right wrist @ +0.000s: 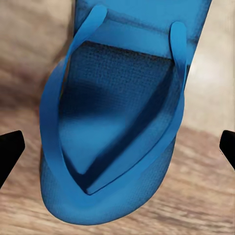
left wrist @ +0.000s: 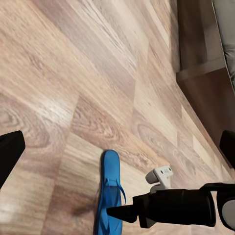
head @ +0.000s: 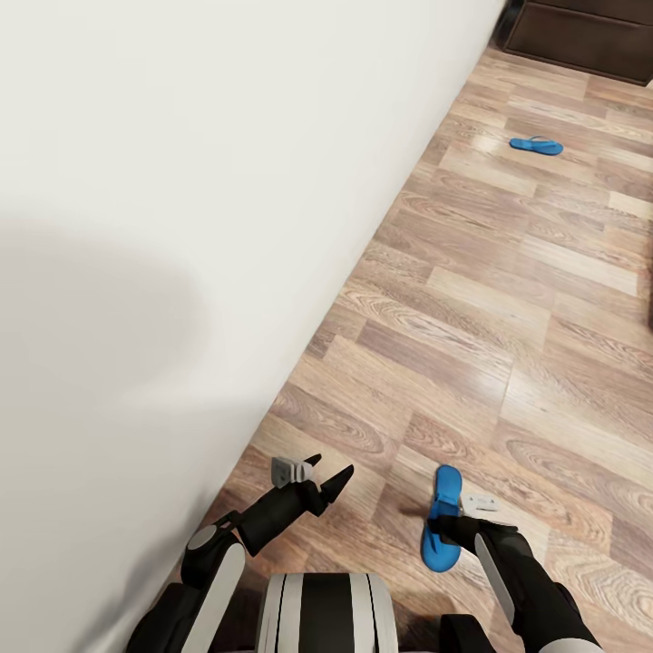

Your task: In the bedroom, move the book from the bed onto either nightstand, and place the two sandals side by side next to the bed.

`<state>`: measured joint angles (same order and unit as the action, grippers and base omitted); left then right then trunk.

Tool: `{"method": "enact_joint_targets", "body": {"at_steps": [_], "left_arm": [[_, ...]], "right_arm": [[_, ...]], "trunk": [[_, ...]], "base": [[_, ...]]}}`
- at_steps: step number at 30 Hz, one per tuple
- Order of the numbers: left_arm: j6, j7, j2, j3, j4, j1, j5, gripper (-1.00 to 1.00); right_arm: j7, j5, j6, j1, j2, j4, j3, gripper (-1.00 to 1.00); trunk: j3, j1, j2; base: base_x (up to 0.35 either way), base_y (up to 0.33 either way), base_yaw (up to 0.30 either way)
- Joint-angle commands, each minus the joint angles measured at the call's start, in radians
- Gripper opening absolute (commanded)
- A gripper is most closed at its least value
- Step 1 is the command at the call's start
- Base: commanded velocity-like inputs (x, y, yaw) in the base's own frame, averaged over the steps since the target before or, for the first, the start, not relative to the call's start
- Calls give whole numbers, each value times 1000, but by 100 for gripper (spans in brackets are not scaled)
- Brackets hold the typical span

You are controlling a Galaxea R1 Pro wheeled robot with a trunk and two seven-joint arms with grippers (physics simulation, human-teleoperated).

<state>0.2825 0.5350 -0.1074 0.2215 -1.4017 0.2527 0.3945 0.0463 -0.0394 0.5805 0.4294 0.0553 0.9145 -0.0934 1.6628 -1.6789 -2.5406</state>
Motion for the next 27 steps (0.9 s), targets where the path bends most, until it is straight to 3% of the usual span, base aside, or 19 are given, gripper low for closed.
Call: {"method": "enact_joint_targets", "body": {"at_steps": [1, 27], "left_arm": [[10, 2, 0, -1, 0, 0, 11, 100], [9, 0, -2, 1, 0, -1, 10, 100]], "right_arm": [[3, -4, 5, 0, 0, 1, -2, 100], [3, -4, 5, 0, 0, 1, -2, 100]], "trunk": [[1, 0, 0], [1, 0, 0]], "base": [[12, 0, 0], [43, 0, 0]]}}
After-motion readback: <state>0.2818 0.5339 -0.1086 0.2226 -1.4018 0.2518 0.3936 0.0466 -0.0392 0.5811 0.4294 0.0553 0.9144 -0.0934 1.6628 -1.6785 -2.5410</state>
